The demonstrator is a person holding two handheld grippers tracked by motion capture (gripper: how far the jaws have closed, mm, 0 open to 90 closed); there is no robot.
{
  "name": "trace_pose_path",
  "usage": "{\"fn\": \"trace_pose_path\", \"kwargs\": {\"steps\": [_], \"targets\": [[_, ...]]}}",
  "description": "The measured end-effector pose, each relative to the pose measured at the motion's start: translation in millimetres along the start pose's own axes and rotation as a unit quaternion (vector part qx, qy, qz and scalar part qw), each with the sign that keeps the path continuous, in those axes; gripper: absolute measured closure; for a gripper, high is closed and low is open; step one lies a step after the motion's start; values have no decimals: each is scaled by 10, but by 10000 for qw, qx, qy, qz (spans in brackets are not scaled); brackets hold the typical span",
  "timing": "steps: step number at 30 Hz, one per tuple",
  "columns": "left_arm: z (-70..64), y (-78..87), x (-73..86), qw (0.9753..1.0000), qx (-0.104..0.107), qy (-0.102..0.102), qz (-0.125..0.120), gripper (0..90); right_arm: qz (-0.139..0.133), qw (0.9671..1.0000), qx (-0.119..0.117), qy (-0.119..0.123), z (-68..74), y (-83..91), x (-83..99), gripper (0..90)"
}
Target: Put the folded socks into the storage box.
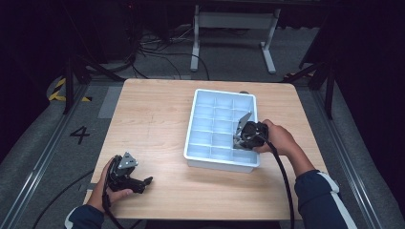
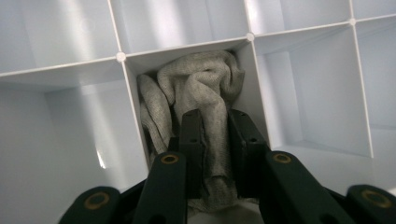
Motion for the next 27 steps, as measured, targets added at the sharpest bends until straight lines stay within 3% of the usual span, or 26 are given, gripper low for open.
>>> {"fn": "trace_pose_path", "kwargs": {"steps": [6,16,27], "targets": [[0,0,0,10000,0,1,1,15,-105,9999,85,23,3,52,8,745],[1,1,1,10000,-3,1,4,15,-370,9991,157,-157,-2,155,37,688],[0,0,0,10000,0,-1,1,15,-758,9955,241,-518,-27,259,105,555]]}}
Point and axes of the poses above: each handheld gripper's, and its own axes: y roughly backward along the jaws, x roughly out of its underside, z roughly to its left, the point moved 9 cm from there along -y, roughly forward along the jaws, and after that the axes turned 1 degree about z, right-handed, at the moved point
